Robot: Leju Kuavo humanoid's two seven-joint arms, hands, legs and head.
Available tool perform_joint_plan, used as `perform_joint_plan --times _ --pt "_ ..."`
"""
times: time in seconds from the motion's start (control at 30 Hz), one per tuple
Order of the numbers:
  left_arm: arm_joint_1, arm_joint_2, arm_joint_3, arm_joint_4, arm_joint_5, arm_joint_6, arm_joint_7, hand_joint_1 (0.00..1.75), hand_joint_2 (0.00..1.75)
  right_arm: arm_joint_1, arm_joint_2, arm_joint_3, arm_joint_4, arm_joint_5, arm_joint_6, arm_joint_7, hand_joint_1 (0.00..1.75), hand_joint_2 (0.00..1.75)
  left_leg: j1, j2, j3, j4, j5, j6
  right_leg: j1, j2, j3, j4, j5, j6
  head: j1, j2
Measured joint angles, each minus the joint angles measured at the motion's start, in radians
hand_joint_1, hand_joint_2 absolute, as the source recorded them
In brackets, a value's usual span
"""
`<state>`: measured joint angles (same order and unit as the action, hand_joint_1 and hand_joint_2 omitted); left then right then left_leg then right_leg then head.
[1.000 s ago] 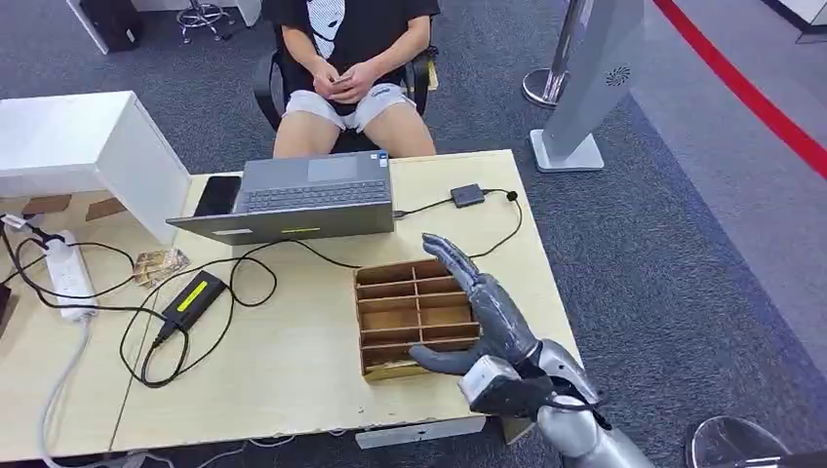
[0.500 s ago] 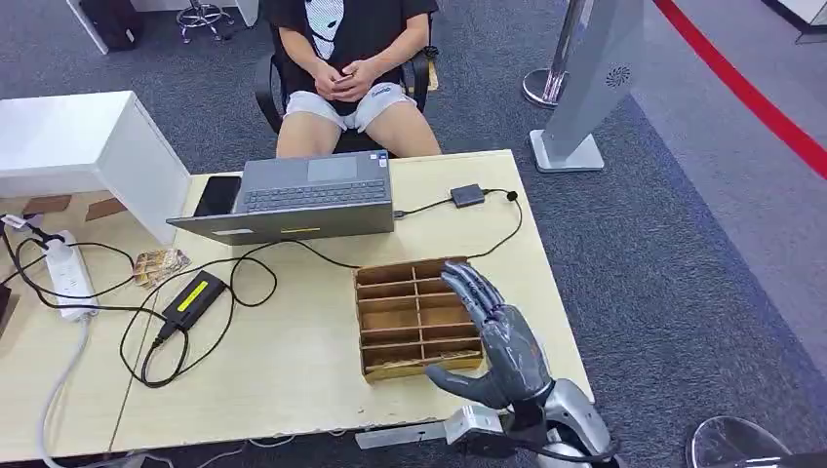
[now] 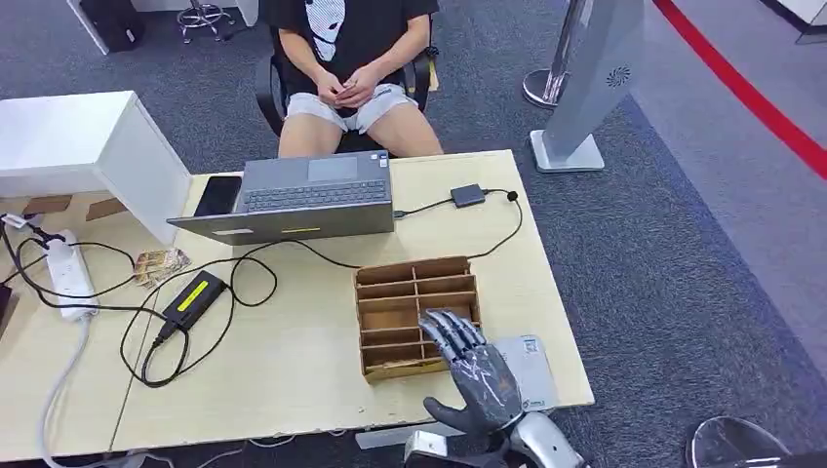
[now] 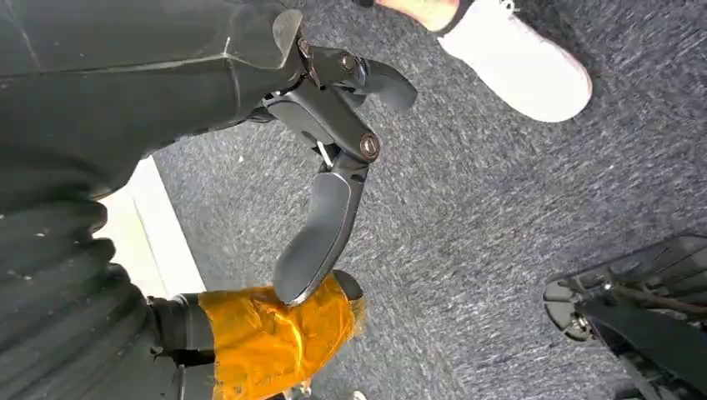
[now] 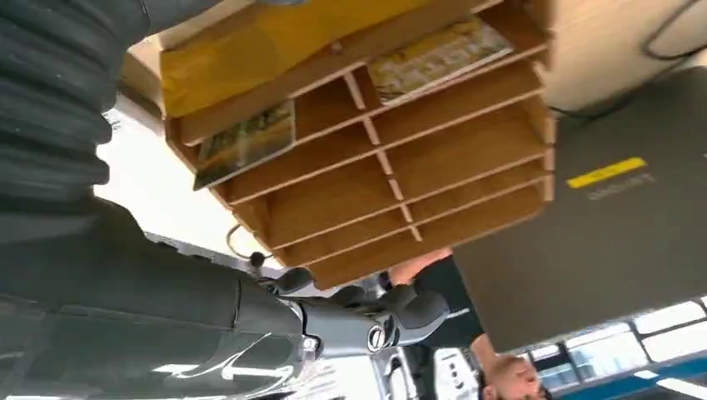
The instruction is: Pass the card to the sensor for recognition and then transmit it.
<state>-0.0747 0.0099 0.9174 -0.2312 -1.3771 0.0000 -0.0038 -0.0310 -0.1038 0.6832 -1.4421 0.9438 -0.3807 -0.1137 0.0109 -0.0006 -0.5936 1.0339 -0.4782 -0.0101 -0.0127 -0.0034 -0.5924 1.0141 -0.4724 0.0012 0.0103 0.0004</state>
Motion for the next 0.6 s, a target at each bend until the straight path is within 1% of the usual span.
perform_joint_plan --times 0.27,0.37,0.53,0.6 --pt "0.0 0.0 0.0 0.0 -0.006 0.0 0.001 0.0 1.75 -0.012 0.013 0.004 0.045 0.026 -0.029 0.02 0.0 1.75 0.0 0.0 0.0 0.0 0.0 0.0 0.0 0.0 0.0 0.0 0.0 0.0 0.0 0.0" --pt "-0.001 0.0 0.0 0.0 -0.008 0.0 0.001 0.0 1.75 -0.017 0.018 0.004 0.057 0.065 -0.058 0.036 0.0 1.75 0.0 0.0 0.0 0.0 0.0 0.0 0.0 0.0 0.0 0.0 0.0 0.0 0.0 0.0" --pt "-0.001 0.0 0.0 0.0 -0.01 0.0 0.004 0.0 1.75 -0.018 0.019 -0.001 0.067 0.16 -0.126 0.09 0.0 1.75 0.0 0.0 0.0 0.0 0.0 0.0 0.0 0.0 0.0 0.0 0.0 0.0 0.0 0.0" --pt "-0.001 0.0 0.0 0.0 -0.01 0.001 0.004 0.0 1.75 -0.018 0.019 -0.005 0.068 0.174 -0.136 0.101 0.0 1.75 0.0 0.0 0.0 0.0 0.0 0.0 0.0 0.0 0.0 0.0 0.0 0.0 0.0 0.0"
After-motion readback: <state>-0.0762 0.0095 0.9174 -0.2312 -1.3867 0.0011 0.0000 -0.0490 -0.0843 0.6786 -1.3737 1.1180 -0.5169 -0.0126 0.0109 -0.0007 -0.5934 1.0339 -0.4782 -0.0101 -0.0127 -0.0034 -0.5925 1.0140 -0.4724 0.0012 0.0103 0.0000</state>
